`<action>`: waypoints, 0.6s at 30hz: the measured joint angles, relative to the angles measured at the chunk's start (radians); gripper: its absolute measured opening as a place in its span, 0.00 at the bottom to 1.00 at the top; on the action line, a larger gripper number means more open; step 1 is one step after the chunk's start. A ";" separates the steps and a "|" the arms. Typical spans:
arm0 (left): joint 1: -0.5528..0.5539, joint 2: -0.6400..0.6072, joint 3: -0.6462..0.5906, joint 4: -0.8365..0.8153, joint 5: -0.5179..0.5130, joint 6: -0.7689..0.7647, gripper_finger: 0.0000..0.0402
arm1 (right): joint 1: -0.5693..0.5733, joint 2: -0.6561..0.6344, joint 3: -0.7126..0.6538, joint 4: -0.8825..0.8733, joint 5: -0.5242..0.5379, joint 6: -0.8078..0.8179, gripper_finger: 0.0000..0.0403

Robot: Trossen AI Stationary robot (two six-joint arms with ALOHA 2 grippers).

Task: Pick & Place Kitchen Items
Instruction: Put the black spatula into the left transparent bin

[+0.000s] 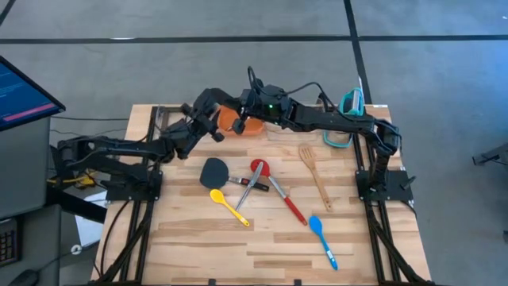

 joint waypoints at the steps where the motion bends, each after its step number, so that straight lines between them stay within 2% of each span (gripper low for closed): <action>1: 0.003 0.008 0.006 0.000 -0.002 0.000 0.39 | 0.001 0.000 0.000 0.001 0.000 0.000 0.00; 5: 0.004 0.025 0.018 0.001 -0.006 -0.001 0.33 | 0.001 0.000 0.000 0.002 -0.002 0.000 0.00; 13: 0.004 0.024 0.018 0.008 -0.005 -0.009 0.14 | 0.000 0.000 0.000 0.005 0.002 0.000 0.00; 18: 0.004 0.024 0.018 0.009 -0.004 -0.009 0.14 | 0.000 0.000 0.000 0.005 0.001 0.000 0.00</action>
